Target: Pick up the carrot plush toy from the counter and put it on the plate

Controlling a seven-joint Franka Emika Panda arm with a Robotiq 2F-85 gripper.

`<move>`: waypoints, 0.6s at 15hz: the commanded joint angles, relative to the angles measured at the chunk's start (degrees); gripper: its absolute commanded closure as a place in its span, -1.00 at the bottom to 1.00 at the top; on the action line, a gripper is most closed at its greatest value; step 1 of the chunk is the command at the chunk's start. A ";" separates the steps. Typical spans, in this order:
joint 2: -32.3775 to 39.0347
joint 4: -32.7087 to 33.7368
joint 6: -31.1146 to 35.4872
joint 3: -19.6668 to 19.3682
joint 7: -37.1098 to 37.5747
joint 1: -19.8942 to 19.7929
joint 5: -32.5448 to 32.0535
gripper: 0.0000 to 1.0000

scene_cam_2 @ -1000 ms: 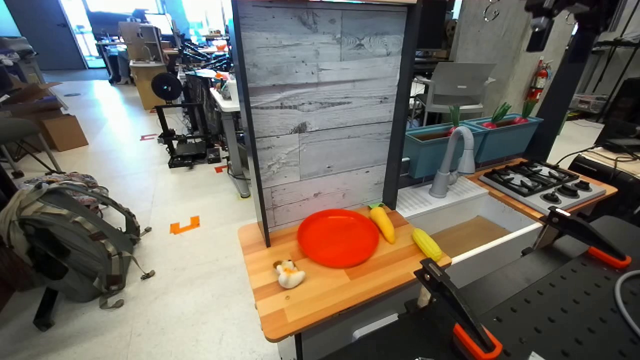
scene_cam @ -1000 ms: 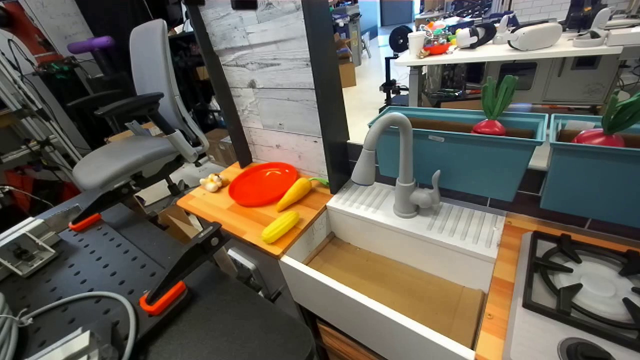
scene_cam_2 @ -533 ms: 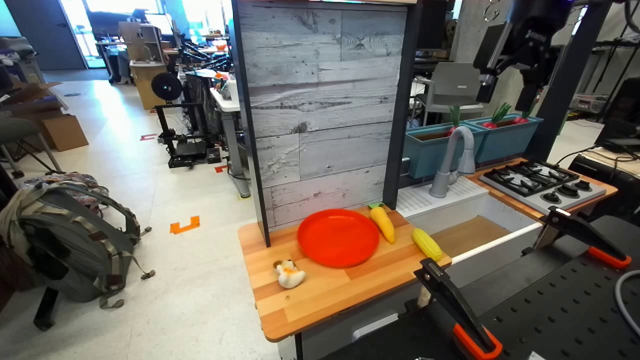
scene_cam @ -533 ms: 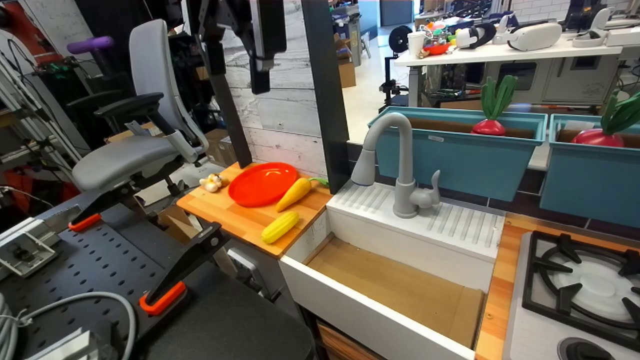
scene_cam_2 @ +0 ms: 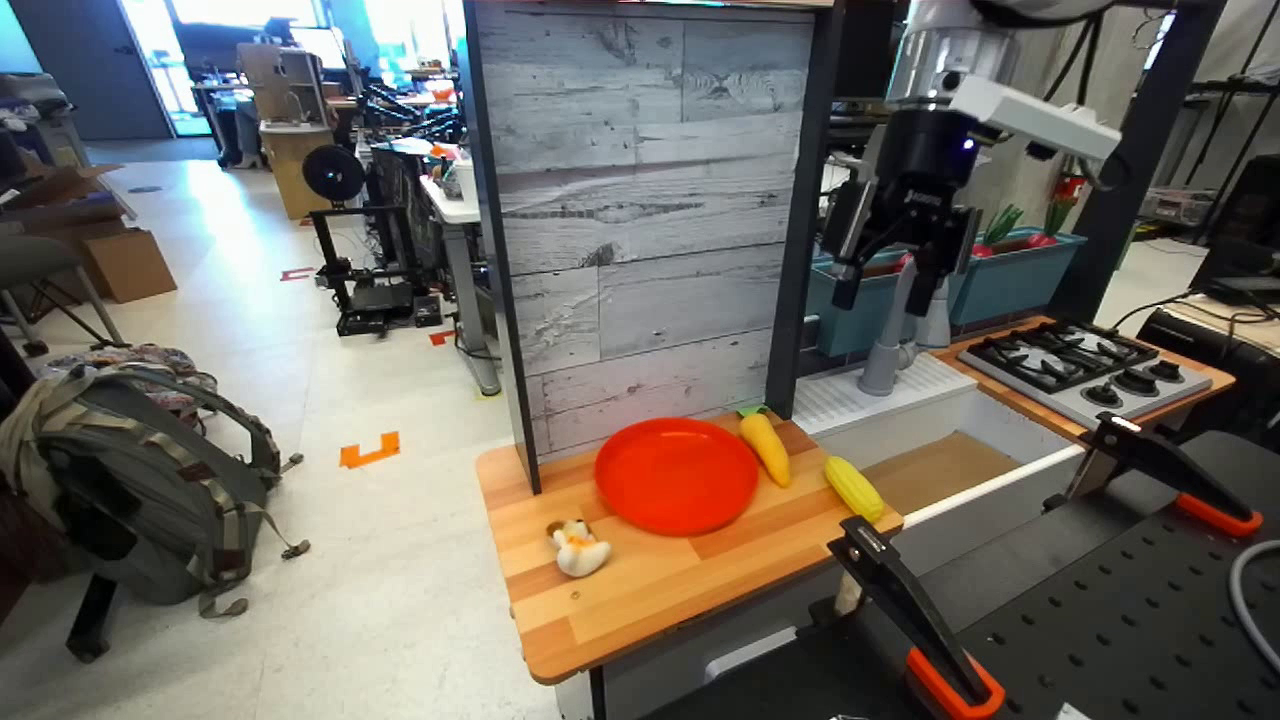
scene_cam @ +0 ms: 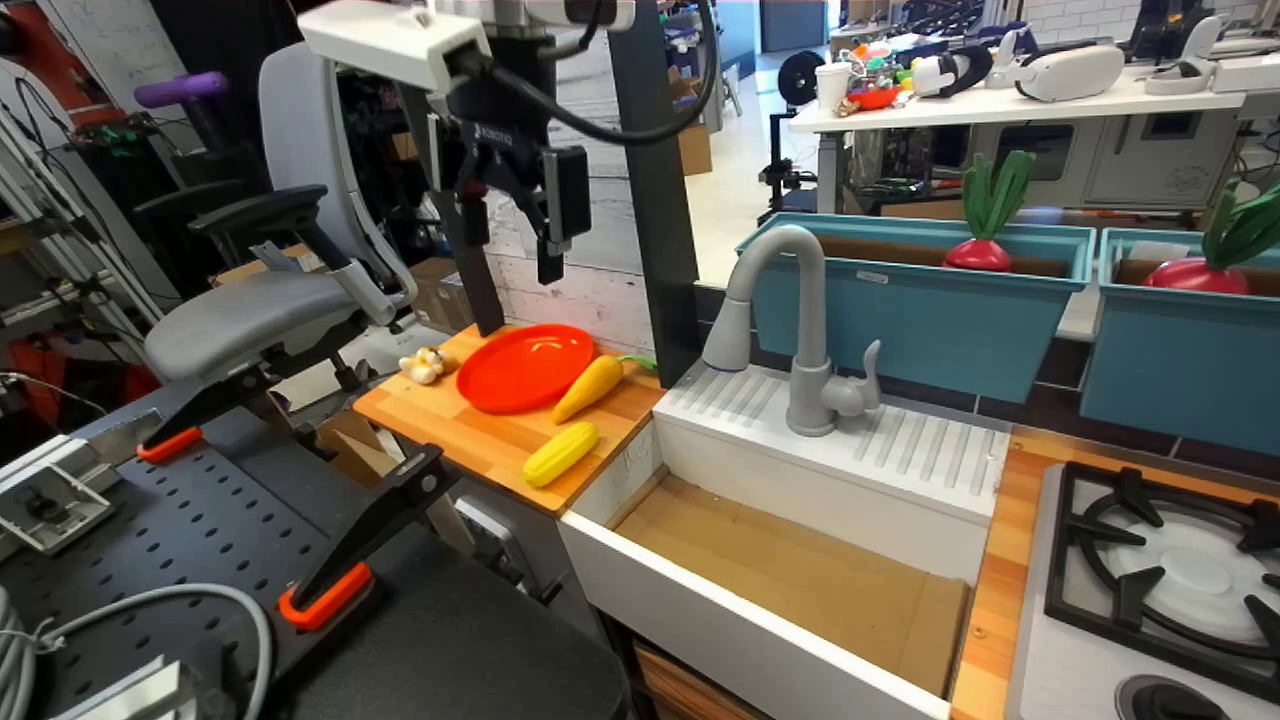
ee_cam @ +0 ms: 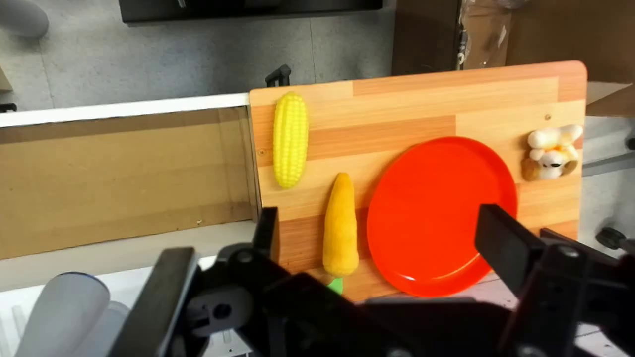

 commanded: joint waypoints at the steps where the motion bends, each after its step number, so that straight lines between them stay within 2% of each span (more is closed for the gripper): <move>1: 9.02 7.40 3.22 1.99 3.02 -0.17 -0.15 -1.00; 9: 22.84 17.84 7.90 2.57 9.52 1.07 -2.85 -1.00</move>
